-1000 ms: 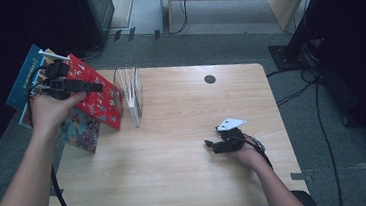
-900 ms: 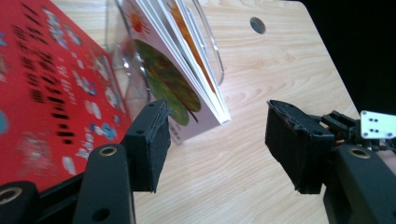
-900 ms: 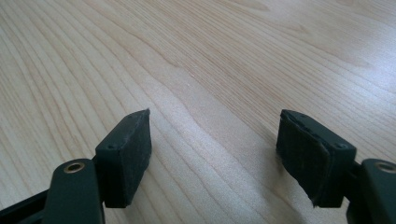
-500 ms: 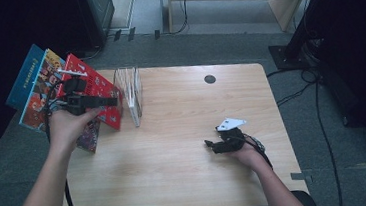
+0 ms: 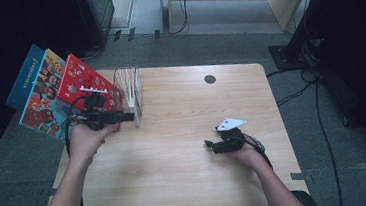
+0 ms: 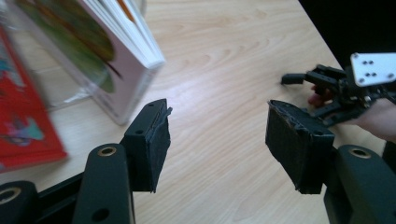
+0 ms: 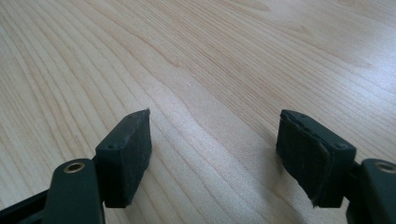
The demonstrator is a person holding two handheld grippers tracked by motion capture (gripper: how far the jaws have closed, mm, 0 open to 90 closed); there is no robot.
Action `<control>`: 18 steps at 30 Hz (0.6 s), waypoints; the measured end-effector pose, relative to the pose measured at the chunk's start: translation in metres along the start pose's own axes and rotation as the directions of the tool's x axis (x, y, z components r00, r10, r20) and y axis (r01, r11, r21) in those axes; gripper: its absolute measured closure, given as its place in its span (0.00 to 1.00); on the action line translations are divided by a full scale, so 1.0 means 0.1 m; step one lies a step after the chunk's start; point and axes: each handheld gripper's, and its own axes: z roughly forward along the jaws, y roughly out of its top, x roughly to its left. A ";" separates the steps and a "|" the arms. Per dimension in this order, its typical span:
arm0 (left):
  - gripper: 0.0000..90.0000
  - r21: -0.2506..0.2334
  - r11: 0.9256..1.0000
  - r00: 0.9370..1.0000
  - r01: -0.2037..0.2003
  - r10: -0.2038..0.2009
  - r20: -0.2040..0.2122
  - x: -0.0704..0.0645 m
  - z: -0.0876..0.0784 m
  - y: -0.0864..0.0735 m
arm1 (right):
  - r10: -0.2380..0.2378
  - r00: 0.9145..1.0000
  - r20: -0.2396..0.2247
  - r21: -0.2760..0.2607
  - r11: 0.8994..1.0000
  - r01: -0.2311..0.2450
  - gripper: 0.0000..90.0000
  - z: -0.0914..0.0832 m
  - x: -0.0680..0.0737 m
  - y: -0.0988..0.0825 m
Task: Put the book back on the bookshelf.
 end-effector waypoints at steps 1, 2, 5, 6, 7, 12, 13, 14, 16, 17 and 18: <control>0.44 0.001 1.000 1.000 -0.009 0.009 0.002 -0.01 0.03 -0.02 | 0.000 1.000 -0.001 0.001 1.000 0.000 0.30 0.00 0.00 0.00; 0.44 0.001 1.000 1.000 -0.009 0.009 0.002 -0.01 0.03 -0.02 | 0.000 1.000 -0.001 0.000 1.000 0.000 0.30 0.00 0.00 0.00; 0.44 0.015 1.000 1.000 -0.022 0.022 0.011 -0.05 0.15 -0.10 | 0.000 1.000 -0.001 0.001 1.000 0.000 0.30 0.00 0.00 0.00; 0.44 0.015 1.000 1.000 -0.022 0.022 0.011 -0.05 0.15 -0.10 | 0.000 1.000 -0.001 0.001 1.000 0.000 0.30 0.00 0.00 0.00; 0.44 0.020 0.999 1.000 -0.027 0.027 0.015 -0.05 0.18 -0.12 | 0.000 1.000 -0.001 0.001 1.000 0.000 0.30 0.00 0.00 0.00; 0.44 0.029 0.998 0.998 -0.052 0.051 0.028 -0.07 0.32 -0.22 | -0.003 1.000 0.000 0.001 1.000 0.003 0.30 0.00 0.00 0.00; 0.44 0.025 0.998 0.998 -0.056 0.055 0.032 -0.07 0.35 -0.23 | -0.002 1.000 0.000 0.000 1.000 0.002 0.30 0.00 0.00 0.00; 0.44 0.019 0.998 0.998 -0.056 0.056 0.036 -0.07 0.37 -0.26 | -0.003 1.000 -0.001 0.000 1.000 0.003 0.30 0.00 0.00 0.00; 0.44 0.017 0.998 0.997 -0.062 0.062 0.041 -0.08 0.41 -0.29 | 0.000 1.000 -0.001 0.001 1.000 0.000 0.30 0.00 0.00 0.00; 0.44 0.031 0.997 0.997 -0.070 0.069 0.039 -0.08 0.47 -0.32 | -0.001 1.000 0.000 0.001 1.000 0.001 0.30 0.00 0.00 0.00; 0.44 0.031 0.997 0.997 -0.070 0.069 0.039 -0.08 0.47 -0.32 | -0.001 1.000 0.000 0.001 1.000 0.001 0.30 0.00 0.00 0.00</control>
